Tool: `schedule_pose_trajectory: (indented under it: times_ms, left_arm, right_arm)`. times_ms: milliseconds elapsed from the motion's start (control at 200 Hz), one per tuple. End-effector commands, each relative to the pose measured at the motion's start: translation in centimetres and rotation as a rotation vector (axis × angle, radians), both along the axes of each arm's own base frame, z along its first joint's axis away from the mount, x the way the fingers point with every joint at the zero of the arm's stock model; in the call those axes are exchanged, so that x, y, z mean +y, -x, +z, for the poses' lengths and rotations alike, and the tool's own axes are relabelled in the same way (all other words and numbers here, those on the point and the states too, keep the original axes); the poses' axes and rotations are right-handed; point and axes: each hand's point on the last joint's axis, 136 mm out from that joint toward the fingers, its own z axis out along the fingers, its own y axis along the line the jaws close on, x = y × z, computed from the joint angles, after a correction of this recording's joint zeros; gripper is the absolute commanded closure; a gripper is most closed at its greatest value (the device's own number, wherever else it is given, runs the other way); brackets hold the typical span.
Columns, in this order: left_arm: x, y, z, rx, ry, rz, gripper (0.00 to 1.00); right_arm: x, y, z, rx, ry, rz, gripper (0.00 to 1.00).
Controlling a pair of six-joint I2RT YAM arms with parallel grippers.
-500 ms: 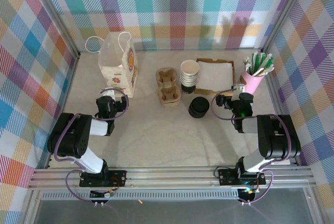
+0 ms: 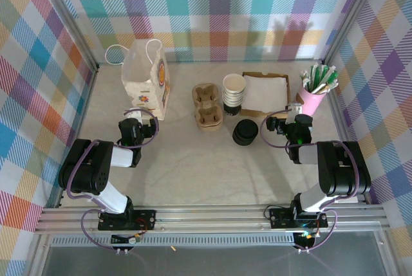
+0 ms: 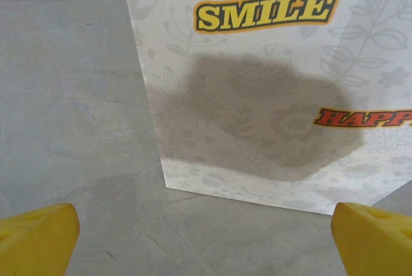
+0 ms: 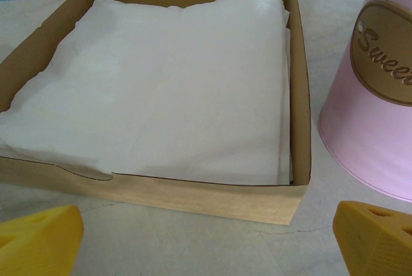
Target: Pack the takeout coffee
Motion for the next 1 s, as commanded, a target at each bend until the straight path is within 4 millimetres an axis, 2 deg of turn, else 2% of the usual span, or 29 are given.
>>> schedule_pose_trajectory:
  times_ms: [0,645,720,810,965,995]
  left_arm:
    - [0.1,-0.5,1.2,-0.039,-0.004,0.004,0.0]
    - [0.1,-0.5,1.2,-0.037,-0.001,0.001,0.0]
    - [0.1,-0.4,1.2,-0.041,0.0,-0.005,0.05]
    - [-0.7,-0.1,2.0,-0.063,-0.004,-0.053,0.07]
    - [0.0,0.7,4.2,-0.095,0.002,-0.016,0.07]
    - [0.0,1.0,4.8,-0.104,0.002,-0.017,0.07]
  right_arm:
    - [-0.1,-0.5,0.9,-0.03,-0.006,-0.007,0.01]
    - [-0.1,-0.5,0.9,-0.03,-0.005,-0.008,0.01]
    - [-0.1,-0.5,0.9,-0.032,-0.006,-0.007,0.01]
    - [-0.3,-0.5,1.5,-0.042,-0.007,-0.021,0.01]
    - [-0.8,0.0,3.5,-0.017,-0.013,-0.053,0.01]
    - [-0.7,0.5,3.3,0.01,-0.017,-0.051,0.01]
